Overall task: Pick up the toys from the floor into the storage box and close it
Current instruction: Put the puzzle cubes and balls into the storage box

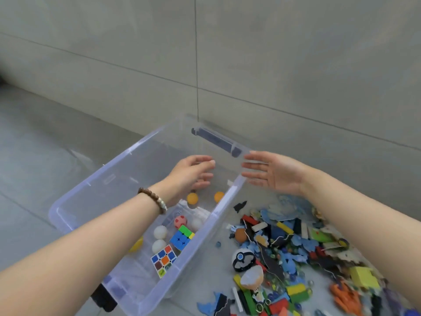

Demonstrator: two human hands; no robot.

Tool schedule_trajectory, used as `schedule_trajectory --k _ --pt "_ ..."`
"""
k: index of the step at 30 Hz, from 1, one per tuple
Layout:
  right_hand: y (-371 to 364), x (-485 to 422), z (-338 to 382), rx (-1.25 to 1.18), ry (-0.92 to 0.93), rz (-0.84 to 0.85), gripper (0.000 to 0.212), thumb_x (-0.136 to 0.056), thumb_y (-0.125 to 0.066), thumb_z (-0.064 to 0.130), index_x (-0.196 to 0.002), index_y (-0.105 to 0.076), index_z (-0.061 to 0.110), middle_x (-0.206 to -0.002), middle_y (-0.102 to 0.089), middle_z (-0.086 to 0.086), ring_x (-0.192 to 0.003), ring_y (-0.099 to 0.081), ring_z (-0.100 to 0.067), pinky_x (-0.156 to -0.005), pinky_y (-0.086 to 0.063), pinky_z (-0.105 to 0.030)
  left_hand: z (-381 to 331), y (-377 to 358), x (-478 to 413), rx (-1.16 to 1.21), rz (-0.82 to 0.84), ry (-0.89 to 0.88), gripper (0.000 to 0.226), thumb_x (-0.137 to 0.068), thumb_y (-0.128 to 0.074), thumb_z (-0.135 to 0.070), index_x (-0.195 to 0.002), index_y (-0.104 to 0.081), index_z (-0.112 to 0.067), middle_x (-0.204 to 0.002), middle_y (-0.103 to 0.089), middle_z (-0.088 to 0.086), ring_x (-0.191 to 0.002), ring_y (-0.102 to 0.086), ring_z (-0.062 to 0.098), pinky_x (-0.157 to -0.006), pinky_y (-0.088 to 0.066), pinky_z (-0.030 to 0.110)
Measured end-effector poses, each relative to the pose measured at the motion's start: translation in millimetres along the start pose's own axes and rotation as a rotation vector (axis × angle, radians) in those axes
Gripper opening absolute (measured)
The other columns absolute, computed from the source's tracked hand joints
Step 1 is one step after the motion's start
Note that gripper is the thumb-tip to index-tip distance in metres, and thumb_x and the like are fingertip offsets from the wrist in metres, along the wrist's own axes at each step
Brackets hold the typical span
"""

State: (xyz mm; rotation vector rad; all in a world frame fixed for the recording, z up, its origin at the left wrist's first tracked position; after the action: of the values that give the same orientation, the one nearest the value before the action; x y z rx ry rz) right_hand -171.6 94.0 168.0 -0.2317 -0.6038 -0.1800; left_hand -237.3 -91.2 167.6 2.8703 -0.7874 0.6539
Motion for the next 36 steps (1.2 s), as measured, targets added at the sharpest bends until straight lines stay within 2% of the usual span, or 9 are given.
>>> schedule_trajectory --k 5,12,14,17,20,23,27,29,36 --pt "83.3 53.0 -27.4 0.186 -0.062 -0.099 0.051 -0.083 -0.061 0.032 -0.130 -0.048 0.016 -0.133 -0.053 -0.004 -0.113 -0.058 -0.021 -0.102 -0.044 -0.038 -13.1 -79.4 20.5 -0.258 0.276 -0.023 0.029 -0.087 -0.063 -0.024 -0.115 -0.057 -0.019 -0.111 -0.063 0.003 -0.091 -0.064 0.012 -0.080 -0.056 0.023" --pt "132.8 76.2 -150.1 0.433 -0.283 -0.067 0.051 -0.083 -0.066 0.036 -0.129 -0.048 0.022 -0.127 -0.053 0.002 -0.112 -0.055 -0.013 -0.097 -0.044 -0.030 106.8 -135.2 14.1 -0.839 0.500 0.176 0.045 -0.089 -0.059 -0.038 -0.124 -0.047 -0.014 -0.121 -0.053 0.003 -0.106 -0.054 0.019 -0.086 -0.043 0.022" --pt "129.3 71.6 -188.3 0.407 -0.337 -0.073 0.051 -0.082 -0.067 0.037 -0.128 -0.050 0.021 -0.127 -0.054 0.000 -0.110 -0.057 -0.014 -0.092 -0.047 -0.028 147.3 -128.5 11.1 -0.971 0.511 0.173 0.070 -0.084 -0.064 -0.042 -0.141 -0.031 -0.015 -0.136 -0.040 -0.002 -0.128 -0.041 0.020 -0.095 -0.035 0.018" --pt "115.6 66.1 -236.1 0.392 -0.407 -0.085 0.046 -0.082 -0.068 0.036 -0.123 -0.052 0.021 -0.122 -0.057 0.000 -0.106 -0.059 -0.015 -0.088 -0.051 -0.030 202.1 -117.4 9.7 -1.193 0.499 0.157 0.113 -0.065 -0.074 -0.058 -0.148 -0.002 -0.032 -0.155 -0.007 0.000 -0.141 -0.018 0.027 -0.112 -0.029 0.038" --pt "109.5 62.3 -261.5 0.443 -0.370 -0.140 0.044 -0.083 -0.069 0.032 -0.122 -0.054 0.019 -0.119 -0.058 -0.002 -0.108 -0.060 -0.020 -0.091 -0.050 -0.034 233.1 -126.0 8.6 -1.304 0.453 0.058 0.117 -0.060 -0.077 -0.055 -0.147 -0.001 -0.038 -0.155 0.000 -0.003 -0.139 -0.021 0.027 -0.104 -0.039 0.042" --pt "109.7 60.6 -272.4 0.409 -0.370 -0.138 0.043 -0.082 -0.070 0.029 -0.120 -0.054 0.017 -0.117 -0.059 -0.008 -0.112 -0.058 -0.027 -0.092 -0.050 -0.038 242.0 -135.6 6.7 -1.283 0.373 -0.038 0.100 -0.064 -0.075 -0.047 -0.143 -0.016 -0.037 -0.147 -0.017 0.000 -0.124 -0.037 0.026 -0.092 -0.048 0.037" --pt "112.1 60.9 -272.1 0.406 -0.327 -0.157 0.038 -0.083 -0.068 0.027 -0.118 -0.056 0.018 -0.117 -0.059 -0.007 -0.099 -0.059 -0.016 -0.075 -0.048 -0.021 236.4 -135.7 2.9 -1.218 0.357 -0.053 0.077 -0.069 -0.073 -0.044 -0.134 -0.032 -0.036 -0.137 -0.029 0.001 -0.113 -0.043 0.023 -0.088 -0.047 0.034" --pt "108.1 63.3 -265.4 0.376 -0.328 -0.146 0.036 -0.089 -0.061 0.029 -0.122 -0.053 0.019 -0.121 -0.058 -0.004 -0.095 -0.059 -0.013 -0.080 -0.049 -0.023 221.0 -135.7 4.3 -1.148 0.365 -0.047 0.071 -0.071 -0.072 -0.042 -0.131 -0.035 -0.034 -0.133 -0.038 0.002 -0.111 -0.048 0.022 -0.090 -0.046 0.033" --pt "57.9 85.2 -136.9 0.128 -0.062 -0.044 0.036 -0.095 -0.050 0.032 -0.130 -0.048 0.025 -0.118 -0.066 0.000 -0.104 -0.065 -0.015 -0.089 -0.051 -0.027 75.5 -129.7 40.5 -0.793 0.309 -0.289 0.066 -0.076 -0.073 -0.038 -0.132 -0.040 -0.029 -0.120 -0.056 -0.010 -0.104 -0.056 0.007 -0.087 -0.047 0.021"
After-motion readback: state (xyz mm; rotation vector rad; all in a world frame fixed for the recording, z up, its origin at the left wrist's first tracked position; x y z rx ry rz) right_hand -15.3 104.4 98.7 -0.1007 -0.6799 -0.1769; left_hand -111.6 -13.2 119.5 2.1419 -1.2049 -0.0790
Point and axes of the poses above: each hand's wrist, its own x-axis away from the middle knuckle, its own y-axis out of the back of the hand, z = x × y, the point moved 5 cm from there along -x, towards the middle knuckle
